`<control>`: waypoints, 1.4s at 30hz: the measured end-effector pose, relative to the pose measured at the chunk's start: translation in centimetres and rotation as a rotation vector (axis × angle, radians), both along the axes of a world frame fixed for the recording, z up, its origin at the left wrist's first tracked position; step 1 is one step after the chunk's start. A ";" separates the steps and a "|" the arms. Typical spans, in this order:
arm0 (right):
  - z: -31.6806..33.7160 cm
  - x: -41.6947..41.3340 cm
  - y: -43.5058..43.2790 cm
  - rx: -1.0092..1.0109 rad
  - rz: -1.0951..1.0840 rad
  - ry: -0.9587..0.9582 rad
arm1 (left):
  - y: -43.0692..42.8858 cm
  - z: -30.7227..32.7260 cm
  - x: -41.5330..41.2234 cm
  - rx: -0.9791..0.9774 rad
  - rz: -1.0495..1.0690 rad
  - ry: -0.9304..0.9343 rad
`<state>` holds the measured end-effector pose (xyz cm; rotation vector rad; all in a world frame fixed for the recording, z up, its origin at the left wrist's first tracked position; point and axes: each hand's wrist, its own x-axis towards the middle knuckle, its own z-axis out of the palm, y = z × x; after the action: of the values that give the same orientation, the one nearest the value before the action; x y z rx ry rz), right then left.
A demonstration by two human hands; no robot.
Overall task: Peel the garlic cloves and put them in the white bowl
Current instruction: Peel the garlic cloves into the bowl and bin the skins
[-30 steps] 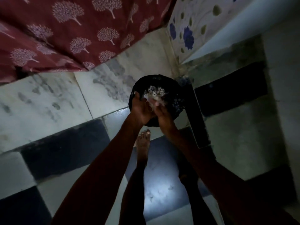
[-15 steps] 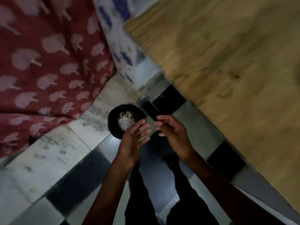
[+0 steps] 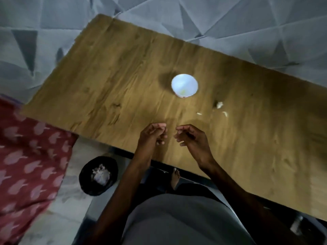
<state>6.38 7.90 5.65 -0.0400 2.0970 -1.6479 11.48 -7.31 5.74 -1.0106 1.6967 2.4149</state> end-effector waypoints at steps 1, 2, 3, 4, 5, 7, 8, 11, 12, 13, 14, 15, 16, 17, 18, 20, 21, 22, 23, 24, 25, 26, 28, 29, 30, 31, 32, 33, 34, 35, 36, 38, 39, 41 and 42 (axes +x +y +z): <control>0.0 -0.7 1.1 -0.005 -0.031 -0.007 | 1.1 -0.3 -1.1 -0.018 -0.023 0.000; -0.1 -1.5 2.3 -0.009 -0.066 -0.012 | 2.3 -0.7 -2.4 -0.041 -0.050 -0.002; -0.1 -2.2 3.2 -0.010 -0.092 -0.015 | 3.2 -1.1 -3.6 -0.071 -0.070 -0.005; -0.3 -2.9 3.8 -0.007 -0.114 -0.018 | 3.9 -1.5 -4.6 -0.109 -0.088 -0.002; -0.4 -3.7 4.6 -0.003 -0.139 -0.022 | 4.7 -2.0 -5.9 -0.159 -0.119 0.003; -0.9 -5.1 5.7 0.014 -0.171 -0.019 | 5.9 -3.1 -8.3 -0.308 -0.207 0.021; -1.2 -5.7 6.2 0.031 -0.186 -0.011 | 6.4 -3.6 -9.6 -0.426 -0.267 0.036; -2.3 -7.3 7.3 0.090 -0.226 0.016 | 7.3 -5.6 -13.1 -0.842 -0.450 0.115; -2.6 -7.9 7.6 0.109 -0.224 0.038 | 7.5 -6.1 -13.9 -0.947 -0.514 0.129; -2.9 -8.3 7.8 0.130 -0.212 0.062 | 7.7 -6.7 -14.5 -1.035 -0.579 0.130; -3.1 -8.8 8.0 0.144 -0.203 0.080 | 7.7 -7.4 -15.1 -1.108 -0.640 0.127; -3.3 -9.3 8.1 0.148 -0.198 0.092 | 7.7 -8.1 -15.5 -1.169 -0.695 0.124; -3.5 -9.6 8.2 0.147 -0.192 0.104 | 7.6 -8.7 -15.6 -1.222 -0.741 0.122; -3.7 -10.1 8.2 0.148 -0.186 0.116 | 7.6 -9.1 -15.9 -1.255 -0.781 0.109; -3.8 -10.4 8.2 0.150 -0.180 0.125 | 7.6 -9.3 -16.1 -1.273 -0.814 0.092; -4.2 -11.3 8.0 0.146 -0.169 0.142 | 7.5 -9.3 -16.6 -1.265 -0.862 0.050; -4.3 -11.6 7.9 0.144 -0.169 0.152 | 7.3 -8.7 -16.9 -1.260 -0.857 0.054; -4.4 -12.0 7.7 0.149 -0.170 0.159 | 7.2 -8.1 -17.3 -1.261 -0.810 0.094; -4.6 -12.4 7.5 0.162 -0.166 0.168 | 6.9 -7.2 -17.7 -1.265 -0.714 0.167; -4.7 -12.8 7.4 0.172 -0.159 0.183 | 6.3 -6.1 -18.3 -1.260 -0.600 0.229; -4.9 -13.2 7.3 0.178 -0.151 0.198 | 5.5 -5.1 -19.0 -1.261 -0.502 0.255; -5.0 -13.4 7.2 0.179 -0.148 0.208 | 4.5 -4.5 -19.9 -1.279 -0.449 0.229; -5.2 -14.0 7.0 0.184 -0.161 0.212 | 2.5 -4.2 -22.3 -1.291 -0.472 0.062; -5.3 -14.2 7.0 0.188 -0.167 0.208 | 1.7 -4.4 -23.5 -1.270 -0.498 -0.048; -5.4 -14.4 7.0 0.193 -0.171 0.207 | 1.1 -4.8 -24.4 -1.238 -0.523 -0.148; -5.4 -14.5 7.1 0.198 -0.174 0.214 | 0.8 -4.8 -25.1 -1.205 -0.531 -0.215; -5.5 -14.7 7.3 0.201 -0.181 0.227 | 0.7 -5.0 -25.6 -1.189 -0.545 -0.267; -5.6 -14.8 7.5 0.203 -0.190 0.241 | 0.8 -4.9 -25.9 -1.188 -0.560 -0.300; -5.5 -14.9 7.8 0.204 -0.203 0.251 | 0.8 -5.1 -26.3 -1.187 -0.586 -0.311; -5.5 -15.0 8.3 0.205 -0.217 0.254 | 0.8 -5.1 -26.5 -1.201 -0.604 -0.288; -5.5 -15.0 8.8 0.209 -0.233 0.250 | 0.8 -5.1 -26.6 -1.185 -0.613 -0.270; -5.7 -15.2 10.1 0.253 -0.266 0.239 | 1.0 -5.1 -26.6 -1.192 -0.621 -0.255; -5.8 -15.3 10.8 0.293 -0.278 0.242 | 1.1 -5.0 -26.5 -1.213 -0.614 -0.244; -6.5 -15.6 12.2 0.403 -0.282 0.278 | 1.7 -4.2 -25.8 -1.226 -0.577 -0.184; -6.7 -15.8 12.9 0.458 -0.283 0.293 | 2.3 -3.7 -25.4 -1.240 -0.564 -0.125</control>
<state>-9.41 20.79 -1.09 0.1813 2.7691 -1.3251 -13.89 -4.98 2.04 -0.4861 2.8786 0.8096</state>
